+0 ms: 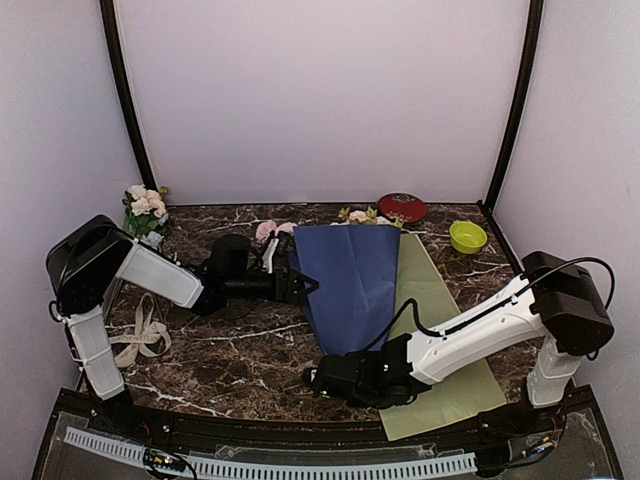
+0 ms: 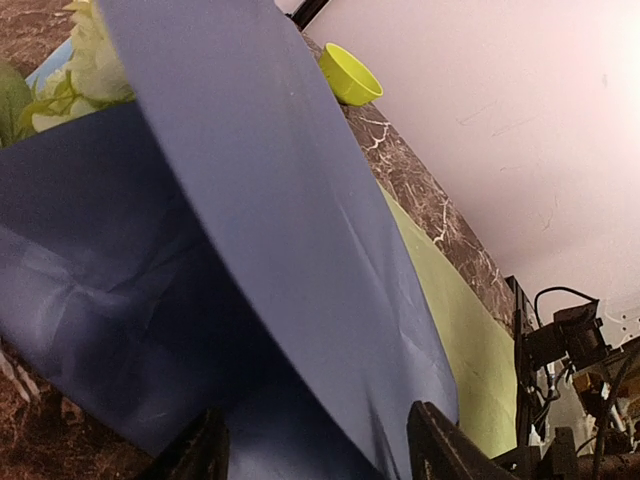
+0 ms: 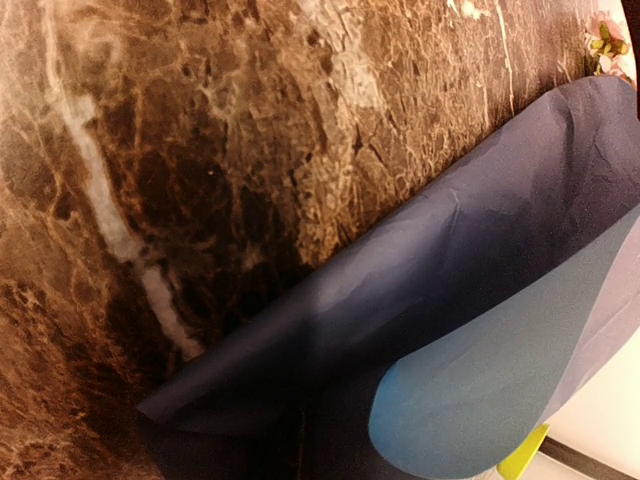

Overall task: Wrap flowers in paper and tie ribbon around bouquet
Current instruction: Fold the two-thirds-folded wrapping paper at the center of the board.

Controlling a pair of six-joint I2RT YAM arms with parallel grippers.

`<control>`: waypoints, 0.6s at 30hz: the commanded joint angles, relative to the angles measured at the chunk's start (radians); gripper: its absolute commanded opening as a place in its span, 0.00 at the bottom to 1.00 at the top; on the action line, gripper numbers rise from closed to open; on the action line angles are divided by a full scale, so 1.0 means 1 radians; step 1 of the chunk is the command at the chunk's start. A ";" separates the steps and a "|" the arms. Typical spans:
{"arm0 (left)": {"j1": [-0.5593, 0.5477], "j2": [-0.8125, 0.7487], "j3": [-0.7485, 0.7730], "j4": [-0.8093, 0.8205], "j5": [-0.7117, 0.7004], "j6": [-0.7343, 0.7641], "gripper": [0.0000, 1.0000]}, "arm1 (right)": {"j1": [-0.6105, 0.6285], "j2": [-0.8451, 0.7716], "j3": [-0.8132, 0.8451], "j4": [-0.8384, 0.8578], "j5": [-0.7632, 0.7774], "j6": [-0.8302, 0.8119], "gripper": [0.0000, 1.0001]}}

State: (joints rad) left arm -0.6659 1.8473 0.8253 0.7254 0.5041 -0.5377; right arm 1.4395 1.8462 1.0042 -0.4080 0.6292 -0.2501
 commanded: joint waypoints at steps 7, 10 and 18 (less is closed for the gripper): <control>0.023 -0.006 -0.022 0.079 0.054 -0.042 0.00 | 0.006 0.017 0.013 -0.024 0.002 0.001 0.00; 0.058 0.026 -0.052 0.074 0.042 -0.064 0.00 | 0.006 0.007 0.018 -0.038 0.008 0.011 0.10; 0.080 0.143 -0.043 0.082 0.030 -0.068 0.00 | 0.006 -0.014 0.025 -0.080 -0.015 0.041 0.38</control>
State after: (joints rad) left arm -0.5957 1.9606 0.7860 0.7971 0.5526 -0.5961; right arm 1.4395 1.8454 1.0256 -0.4252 0.6491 -0.2302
